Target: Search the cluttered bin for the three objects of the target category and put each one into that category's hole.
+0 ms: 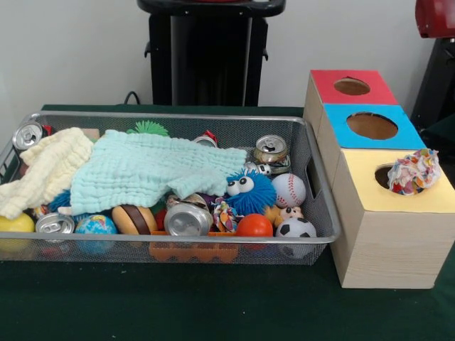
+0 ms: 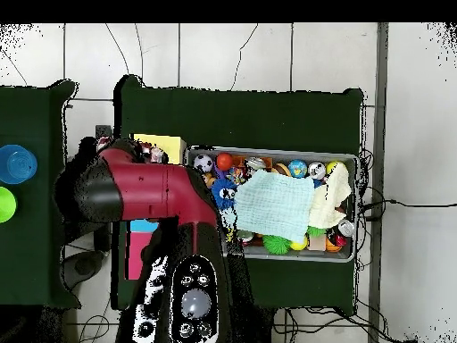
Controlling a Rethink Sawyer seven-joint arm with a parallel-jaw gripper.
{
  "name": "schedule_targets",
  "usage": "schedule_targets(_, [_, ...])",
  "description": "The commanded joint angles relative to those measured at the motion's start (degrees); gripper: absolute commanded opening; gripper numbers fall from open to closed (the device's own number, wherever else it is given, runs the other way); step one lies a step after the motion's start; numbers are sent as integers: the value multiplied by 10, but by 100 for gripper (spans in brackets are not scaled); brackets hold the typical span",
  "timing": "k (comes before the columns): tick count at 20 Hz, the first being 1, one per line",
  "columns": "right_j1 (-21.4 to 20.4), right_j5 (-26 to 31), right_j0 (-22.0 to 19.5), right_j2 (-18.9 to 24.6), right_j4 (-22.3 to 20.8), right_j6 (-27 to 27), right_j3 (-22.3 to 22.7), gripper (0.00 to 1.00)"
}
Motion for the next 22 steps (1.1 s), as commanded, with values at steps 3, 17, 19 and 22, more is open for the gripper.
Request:
schedule_targets(3, [44, -67, -39, 40, -36, 44, 17, 0])
schedule_targets(17, [72, -108, -37, 38, -56, 54, 20, 0])
schedule_targets(19, [75, -108, -33, 33, -56, 56, 18, 0])
schedule_targets(22, [80, -113, -27, 25, -56, 62, 16, 0])
